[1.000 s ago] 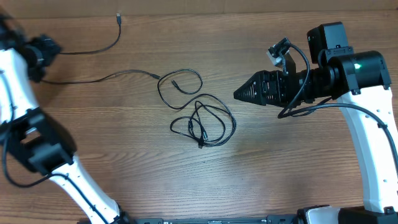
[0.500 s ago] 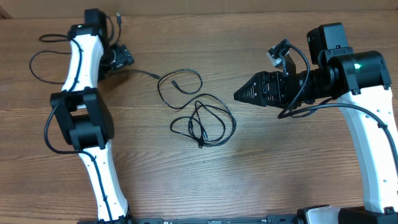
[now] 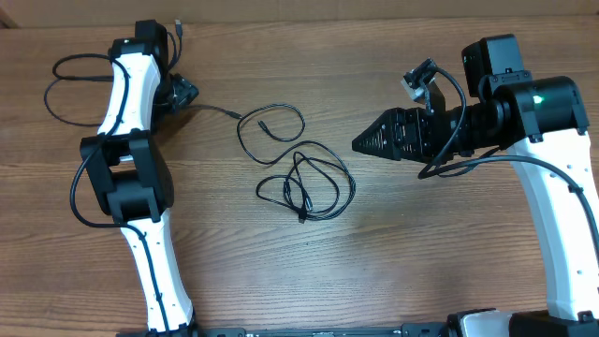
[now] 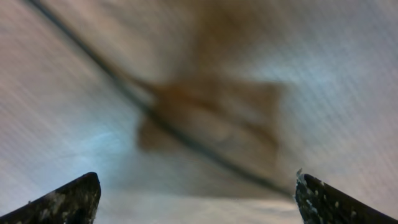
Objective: Untangle cables
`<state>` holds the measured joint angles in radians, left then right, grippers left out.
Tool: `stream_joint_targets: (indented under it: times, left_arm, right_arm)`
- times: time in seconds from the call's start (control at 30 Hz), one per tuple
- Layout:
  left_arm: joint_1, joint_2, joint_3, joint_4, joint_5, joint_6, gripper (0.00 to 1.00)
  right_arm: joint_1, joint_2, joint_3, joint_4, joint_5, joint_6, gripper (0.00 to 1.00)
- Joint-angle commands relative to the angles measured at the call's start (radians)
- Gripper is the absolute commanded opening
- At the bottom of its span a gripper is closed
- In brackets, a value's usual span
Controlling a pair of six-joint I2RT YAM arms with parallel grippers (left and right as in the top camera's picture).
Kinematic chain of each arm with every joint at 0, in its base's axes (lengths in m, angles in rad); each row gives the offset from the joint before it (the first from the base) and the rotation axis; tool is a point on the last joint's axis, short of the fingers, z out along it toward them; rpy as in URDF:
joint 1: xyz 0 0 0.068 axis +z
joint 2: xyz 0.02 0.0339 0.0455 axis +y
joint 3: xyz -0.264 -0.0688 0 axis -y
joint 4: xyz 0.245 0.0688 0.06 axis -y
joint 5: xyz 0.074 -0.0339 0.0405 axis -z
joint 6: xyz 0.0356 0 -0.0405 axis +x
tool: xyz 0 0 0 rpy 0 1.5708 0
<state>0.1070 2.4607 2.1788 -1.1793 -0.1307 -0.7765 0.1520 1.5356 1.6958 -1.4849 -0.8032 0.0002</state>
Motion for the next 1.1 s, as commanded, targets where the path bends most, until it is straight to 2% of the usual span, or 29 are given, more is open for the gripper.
stream_joint_targets:
  times: [0.0,0.17,0.2,0.27,0.3,0.37,0.47,0.53,0.6,0.67,0.7,0.83,0.97,1.07]
  left_arm:
    - [0.005,0.031,0.000,0.060,0.086,-0.093,1.00]
    - [0.004,0.044,0.000,0.071,0.071,-0.130,0.97]
    - [0.004,0.047,0.000,0.071,0.072,-0.130,0.92]
    - [0.004,0.051,0.000,0.070,0.065,-0.129,0.70]
    - [0.006,0.052,0.000,0.067,0.049,-0.126,0.51]
    - [0.010,0.053,0.000,0.061,0.024,-0.118,0.40]
    - [0.020,0.053,0.000,0.050,0.009,-0.118,0.44]
    - [0.024,0.053,0.000,0.045,0.012,-0.118,0.52]
    - [0.025,0.053,-0.002,0.046,0.015,-0.118,0.52]
    - [0.026,0.053,-0.002,0.056,0.006,-0.118,0.37]
    - [0.026,0.053,-0.002,0.064,-0.022,-0.118,0.26]
    - [0.041,0.053,-0.002,0.111,-0.012,-0.118,0.06]
    - [0.080,0.048,0.007,0.172,0.069,-0.118,0.04]
    - [0.144,0.047,0.065,0.244,0.222,-0.124,0.04]
  right_arm:
    - [-0.001,-0.005,0.006,0.001,0.003,-0.010,1.00]
    - [-0.001,-0.005,0.006,0.002,0.003,-0.010,1.00]
    - [-0.001,-0.005,0.006,0.002,0.003,-0.010,1.00]
    - [-0.001,-0.005,0.006,0.005,0.003,-0.010,1.00]
    - [-0.001,-0.005,0.006,0.007,0.003,-0.010,1.00]
    - [-0.001,-0.005,0.006,0.009,0.003,-0.010,1.00]
    - [-0.001,-0.005,0.006,0.009,0.003,-0.010,1.00]
    - [-0.001,-0.005,0.006,0.008,0.003,-0.010,1.00]
    - [-0.001,-0.005,0.006,0.006,0.003,-0.010,1.00]
    - [-0.001,-0.005,0.006,0.001,0.003,-0.010,1.00]
    - [-0.001,-0.005,0.006,-0.006,0.003,-0.010,1.00]
    - [-0.001,-0.005,0.006,-0.026,0.003,-0.010,1.00]
    - [-0.001,-0.005,0.006,-0.040,0.003,-0.010,1.00]
    - [-0.001,-0.005,0.006,-0.040,0.003,-0.010,1.00]
